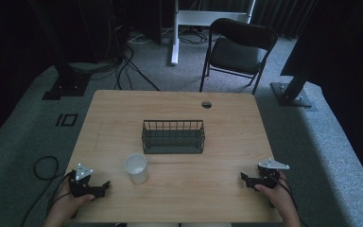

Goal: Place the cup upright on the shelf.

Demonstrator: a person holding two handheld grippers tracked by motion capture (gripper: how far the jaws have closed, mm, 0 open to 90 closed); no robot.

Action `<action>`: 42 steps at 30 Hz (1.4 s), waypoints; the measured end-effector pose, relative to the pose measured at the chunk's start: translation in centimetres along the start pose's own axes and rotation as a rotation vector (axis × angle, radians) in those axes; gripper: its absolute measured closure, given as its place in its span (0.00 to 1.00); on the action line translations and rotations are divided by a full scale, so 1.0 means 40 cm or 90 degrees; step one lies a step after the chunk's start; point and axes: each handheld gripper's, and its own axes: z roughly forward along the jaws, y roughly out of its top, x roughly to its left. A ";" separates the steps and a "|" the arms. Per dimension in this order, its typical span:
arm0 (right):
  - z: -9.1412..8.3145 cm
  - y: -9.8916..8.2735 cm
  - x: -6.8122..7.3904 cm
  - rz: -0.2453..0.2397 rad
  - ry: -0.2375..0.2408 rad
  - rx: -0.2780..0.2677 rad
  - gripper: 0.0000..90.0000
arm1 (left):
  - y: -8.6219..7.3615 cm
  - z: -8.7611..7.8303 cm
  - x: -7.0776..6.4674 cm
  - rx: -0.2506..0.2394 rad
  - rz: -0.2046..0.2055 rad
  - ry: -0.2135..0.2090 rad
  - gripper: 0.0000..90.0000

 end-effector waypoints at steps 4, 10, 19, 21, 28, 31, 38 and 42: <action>-0.001 0.003 0.002 -0.004 0.004 0.000 0.13 | 0.001 0.000 0.000 0.000 0.001 0.000 0.01; -0.007 0.029 0.013 -0.016 0.006 -0.008 0.13 | 0.002 0.001 0.001 0.001 0.002 -0.001 0.01; -0.001 0.068 0.049 -0.037 0.033 -0.024 0.13 | 0.002 0.001 0.001 0.000 0.002 -0.001 0.01; 0.003 0.074 0.058 -0.041 0.039 -0.024 0.13 | 0.002 0.001 0.001 0.000 0.002 -0.001 0.01; 0.018 0.092 0.088 -0.061 0.056 -0.030 0.13 | 0.002 0.001 0.001 0.000 0.002 -0.001 0.01; 0.025 0.098 0.103 -0.066 0.067 -0.030 0.13 | 0.002 0.001 0.001 0.000 0.002 -0.001 0.01; 0.043 0.116 0.140 -0.101 0.091 -0.038 0.13 | 0.002 0.001 0.001 0.001 0.002 -0.001 0.01; 0.050 0.131 0.165 -0.121 0.109 -0.048 0.13 | 0.002 0.001 0.001 0.001 0.003 -0.001 0.01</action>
